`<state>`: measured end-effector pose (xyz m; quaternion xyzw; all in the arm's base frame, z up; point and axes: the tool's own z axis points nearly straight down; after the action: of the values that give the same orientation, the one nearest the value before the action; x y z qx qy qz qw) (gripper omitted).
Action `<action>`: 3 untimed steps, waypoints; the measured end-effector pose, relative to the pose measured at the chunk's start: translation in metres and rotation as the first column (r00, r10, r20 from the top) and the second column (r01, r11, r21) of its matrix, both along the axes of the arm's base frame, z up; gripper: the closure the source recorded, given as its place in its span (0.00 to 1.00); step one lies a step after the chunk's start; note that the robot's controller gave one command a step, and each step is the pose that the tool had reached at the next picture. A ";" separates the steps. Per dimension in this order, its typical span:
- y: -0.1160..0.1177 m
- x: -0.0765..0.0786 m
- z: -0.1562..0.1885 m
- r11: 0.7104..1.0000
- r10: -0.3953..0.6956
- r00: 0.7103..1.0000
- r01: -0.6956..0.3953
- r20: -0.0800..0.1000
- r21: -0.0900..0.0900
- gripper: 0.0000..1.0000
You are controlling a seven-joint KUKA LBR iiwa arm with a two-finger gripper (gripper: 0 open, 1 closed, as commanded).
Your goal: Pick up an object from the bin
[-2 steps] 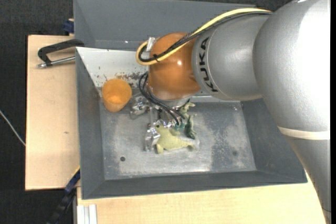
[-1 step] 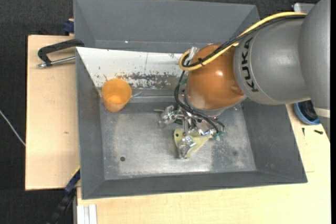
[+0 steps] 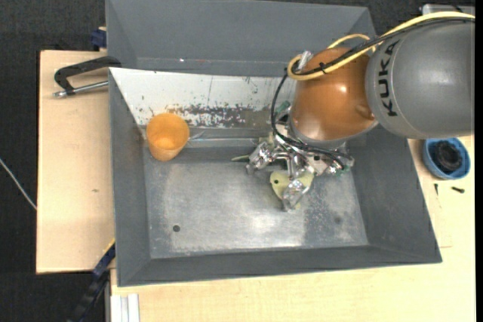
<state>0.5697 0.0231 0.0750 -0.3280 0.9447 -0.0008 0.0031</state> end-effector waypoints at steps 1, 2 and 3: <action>-0.056 0.006 0.001 0.988 0.157 0.987 -0.157 -0.018 0.005 0.00; -0.119 0.014 -0.003 0.968 0.251 0.968 -0.251 0.004 0.000 0.00; -0.117 0.014 -0.002 0.968 0.253 0.968 -0.253 0.003 0.000 1.00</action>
Offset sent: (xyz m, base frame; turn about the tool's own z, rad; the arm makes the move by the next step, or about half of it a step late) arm 0.0093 -0.0581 0.0028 -0.1562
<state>0.5836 -0.0941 0.0727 -0.4457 0.8952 -0.0006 0.0048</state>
